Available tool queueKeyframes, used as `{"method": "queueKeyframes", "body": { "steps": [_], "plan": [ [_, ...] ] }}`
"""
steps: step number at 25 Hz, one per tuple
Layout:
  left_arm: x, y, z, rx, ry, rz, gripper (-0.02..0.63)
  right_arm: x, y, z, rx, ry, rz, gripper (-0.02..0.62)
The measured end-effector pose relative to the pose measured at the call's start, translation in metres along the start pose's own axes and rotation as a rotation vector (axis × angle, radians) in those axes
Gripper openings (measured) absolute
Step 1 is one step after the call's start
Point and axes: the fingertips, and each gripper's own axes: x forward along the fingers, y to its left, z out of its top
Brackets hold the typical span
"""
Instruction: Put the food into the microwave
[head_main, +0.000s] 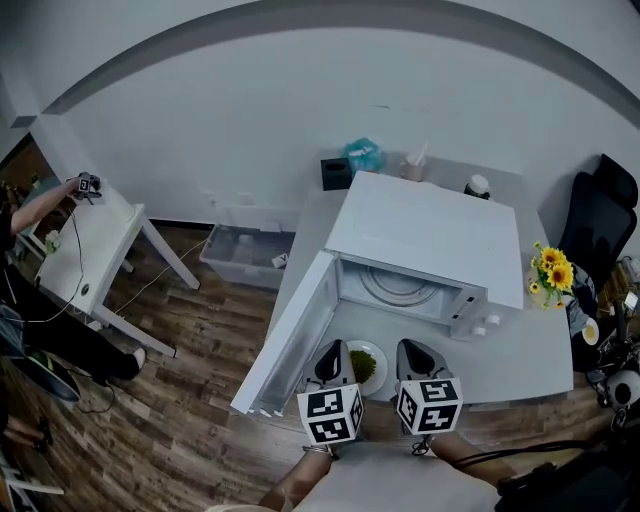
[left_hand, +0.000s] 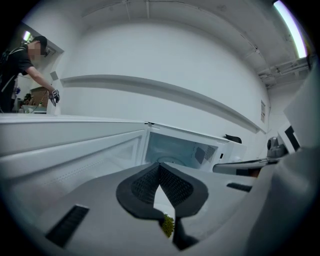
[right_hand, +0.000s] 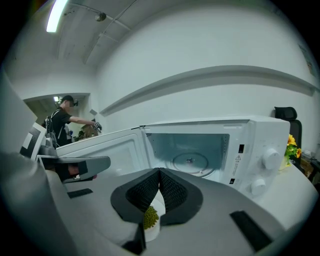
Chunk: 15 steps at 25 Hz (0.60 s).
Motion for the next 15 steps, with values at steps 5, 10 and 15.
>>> {"method": "queueKeyframes", "body": {
  "steps": [5, 10, 15],
  "plan": [
    [0.023, 0.002, 0.013, 0.011, -0.006, -0.029, 0.002, 0.018, -0.004, 0.013, 0.002, -0.008, -0.019, 0.015],
    [0.040, 0.000, 0.020, 0.025, 0.001, -0.058, 0.002, 0.028, -0.011, 0.021, 0.021, -0.015, -0.041, 0.015],
    [0.050, -0.009, 0.011, 0.022, 0.033, -0.073, 0.002, 0.032, -0.019, 0.019, 0.037, -0.007, -0.043, 0.015]
  ]
}}
